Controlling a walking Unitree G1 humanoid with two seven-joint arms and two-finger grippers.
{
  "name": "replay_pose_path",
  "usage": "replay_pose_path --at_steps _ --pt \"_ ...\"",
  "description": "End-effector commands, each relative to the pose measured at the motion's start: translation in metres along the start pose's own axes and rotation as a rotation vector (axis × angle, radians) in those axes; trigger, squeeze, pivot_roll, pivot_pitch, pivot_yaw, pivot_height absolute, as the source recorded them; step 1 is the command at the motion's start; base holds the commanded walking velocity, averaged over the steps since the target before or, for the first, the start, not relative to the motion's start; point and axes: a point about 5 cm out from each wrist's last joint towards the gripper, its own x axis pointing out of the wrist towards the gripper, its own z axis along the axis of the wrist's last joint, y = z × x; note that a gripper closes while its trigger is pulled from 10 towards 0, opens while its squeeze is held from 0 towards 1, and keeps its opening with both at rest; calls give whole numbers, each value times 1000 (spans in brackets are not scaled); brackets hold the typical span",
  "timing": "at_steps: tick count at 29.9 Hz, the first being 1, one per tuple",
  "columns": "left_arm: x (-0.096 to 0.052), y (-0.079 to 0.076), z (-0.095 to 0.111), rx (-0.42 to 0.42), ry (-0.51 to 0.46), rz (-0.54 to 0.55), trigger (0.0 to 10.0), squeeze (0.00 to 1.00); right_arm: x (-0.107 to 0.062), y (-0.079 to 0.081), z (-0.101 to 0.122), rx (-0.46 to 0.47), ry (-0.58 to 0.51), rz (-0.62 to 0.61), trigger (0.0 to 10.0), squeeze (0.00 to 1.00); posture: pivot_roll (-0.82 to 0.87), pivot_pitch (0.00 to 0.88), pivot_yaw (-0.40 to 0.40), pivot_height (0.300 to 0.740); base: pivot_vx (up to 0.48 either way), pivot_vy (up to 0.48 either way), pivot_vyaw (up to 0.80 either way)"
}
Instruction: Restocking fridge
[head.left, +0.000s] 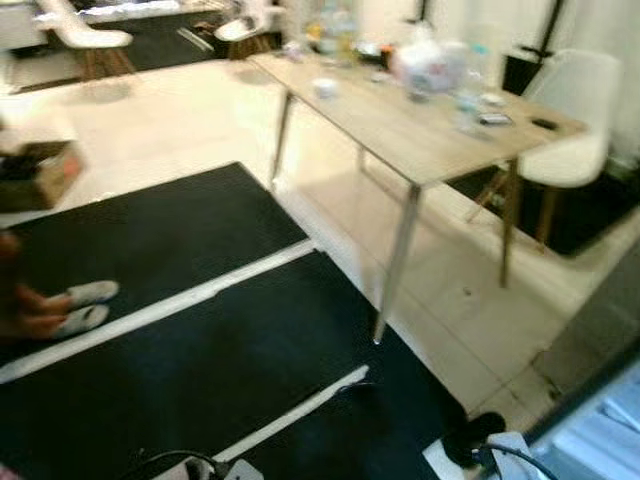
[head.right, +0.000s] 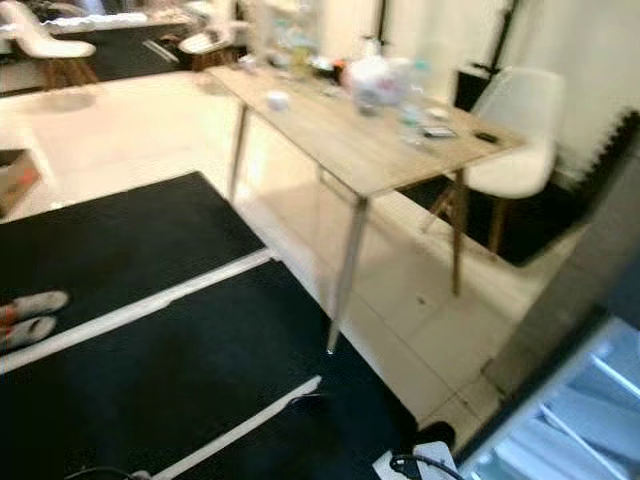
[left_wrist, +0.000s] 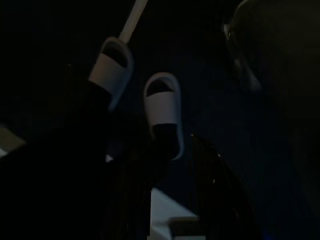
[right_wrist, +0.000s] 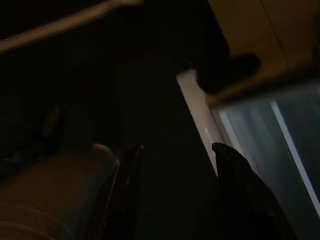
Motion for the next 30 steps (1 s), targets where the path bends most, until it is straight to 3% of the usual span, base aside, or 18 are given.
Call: replay_pose_path --at_steps 1,30 --pt "0 -6 4 5 -14 -19 10000 247 -2 -5 -3 -2 3 -17 10000 0 5 0 -62 740 0 0 800" --pt "0 -5 5 -11 -24 -16 10000 235 -1 -5 -2 -1 -2 -16 10000 0 5 0 -56 740 0 0 800"
